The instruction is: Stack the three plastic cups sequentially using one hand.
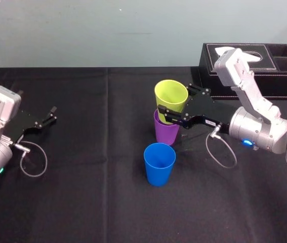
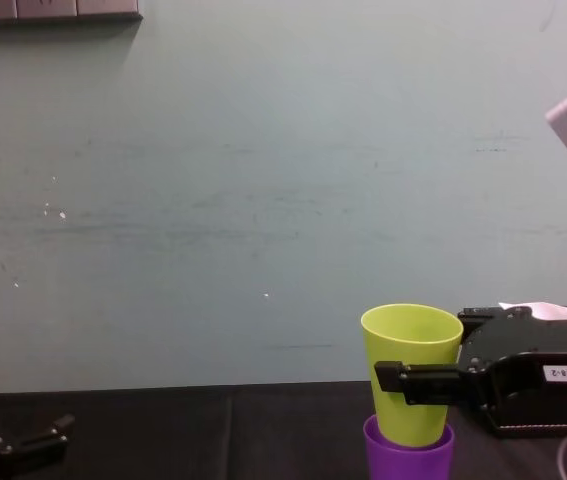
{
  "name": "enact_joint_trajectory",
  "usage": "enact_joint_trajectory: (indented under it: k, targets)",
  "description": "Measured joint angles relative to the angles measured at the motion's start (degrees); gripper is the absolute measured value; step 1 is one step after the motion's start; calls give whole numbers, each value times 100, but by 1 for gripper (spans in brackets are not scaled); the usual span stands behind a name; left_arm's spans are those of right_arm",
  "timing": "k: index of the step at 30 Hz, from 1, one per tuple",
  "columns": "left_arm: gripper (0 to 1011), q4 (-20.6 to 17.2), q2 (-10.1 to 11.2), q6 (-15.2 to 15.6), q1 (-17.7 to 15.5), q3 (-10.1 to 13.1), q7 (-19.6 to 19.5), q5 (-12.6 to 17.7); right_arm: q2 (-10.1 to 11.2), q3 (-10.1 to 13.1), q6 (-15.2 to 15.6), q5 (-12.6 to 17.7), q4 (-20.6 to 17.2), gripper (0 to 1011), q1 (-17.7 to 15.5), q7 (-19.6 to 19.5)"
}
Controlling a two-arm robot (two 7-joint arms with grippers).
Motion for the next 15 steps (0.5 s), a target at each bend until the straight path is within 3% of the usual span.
enact_joint_trajectory:
  k: [15]
  targets:
    - [1011,0,0,0,1,0,0,0,-28,-22,-23,-22,139,744,-6,17]
